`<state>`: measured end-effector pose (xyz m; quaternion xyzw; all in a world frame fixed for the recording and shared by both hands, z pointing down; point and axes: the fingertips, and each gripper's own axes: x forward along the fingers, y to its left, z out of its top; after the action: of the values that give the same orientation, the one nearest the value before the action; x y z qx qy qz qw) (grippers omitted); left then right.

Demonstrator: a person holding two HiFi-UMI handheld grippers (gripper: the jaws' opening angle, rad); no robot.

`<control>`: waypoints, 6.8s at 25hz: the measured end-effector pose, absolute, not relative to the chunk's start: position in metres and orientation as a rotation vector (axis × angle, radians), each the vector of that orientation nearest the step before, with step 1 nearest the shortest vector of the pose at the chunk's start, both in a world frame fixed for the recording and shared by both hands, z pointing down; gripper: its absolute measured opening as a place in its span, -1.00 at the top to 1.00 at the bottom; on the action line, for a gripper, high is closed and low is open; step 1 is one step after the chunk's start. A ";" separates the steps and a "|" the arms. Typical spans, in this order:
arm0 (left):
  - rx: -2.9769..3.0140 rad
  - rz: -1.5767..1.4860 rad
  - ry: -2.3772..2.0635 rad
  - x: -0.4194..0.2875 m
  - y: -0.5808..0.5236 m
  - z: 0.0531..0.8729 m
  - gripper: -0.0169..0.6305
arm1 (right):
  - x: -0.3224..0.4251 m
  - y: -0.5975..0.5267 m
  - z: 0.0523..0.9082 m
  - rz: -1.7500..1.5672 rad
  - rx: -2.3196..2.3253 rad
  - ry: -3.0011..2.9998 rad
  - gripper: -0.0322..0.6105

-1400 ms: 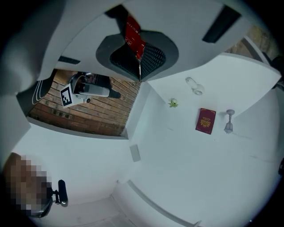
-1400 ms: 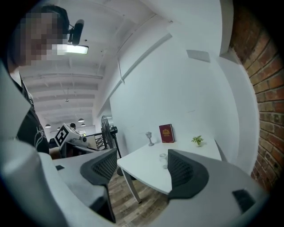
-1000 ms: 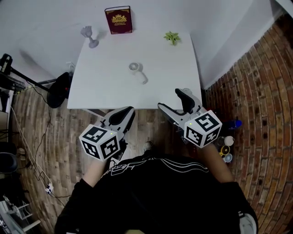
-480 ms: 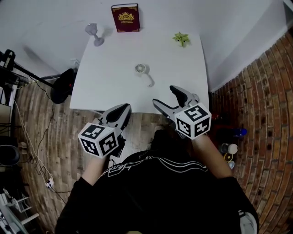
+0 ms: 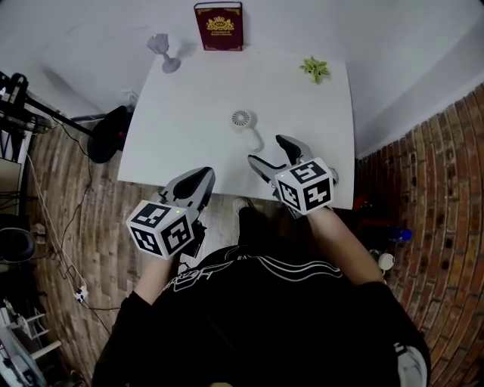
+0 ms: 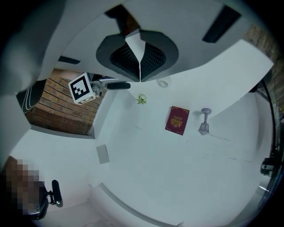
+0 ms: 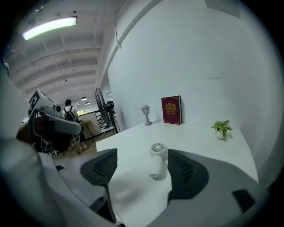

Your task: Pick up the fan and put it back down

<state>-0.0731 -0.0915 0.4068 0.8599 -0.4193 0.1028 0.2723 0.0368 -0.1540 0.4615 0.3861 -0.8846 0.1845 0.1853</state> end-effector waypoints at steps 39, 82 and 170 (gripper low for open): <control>2.141 0.191 -1.204 -0.141 -0.165 0.439 0.85 | 0.003 -0.241 0.598 0.595 1.064 -2.074 0.28; 2.271 0.188 -1.151 -0.108 -0.100 0.397 0.85 | 0.007 -0.150 0.400 0.435 0.984 -2.651 0.30; 2.168 0.181 -1.223 -0.149 -0.189 0.420 0.84 | 0.013 -0.243 0.600 0.459 0.789 -2.140 0.29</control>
<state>-0.1493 -0.1889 0.4203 0.8237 -0.4648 0.0686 0.3174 0.0128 -0.2428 0.6002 0.3112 -0.8446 0.1812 0.3963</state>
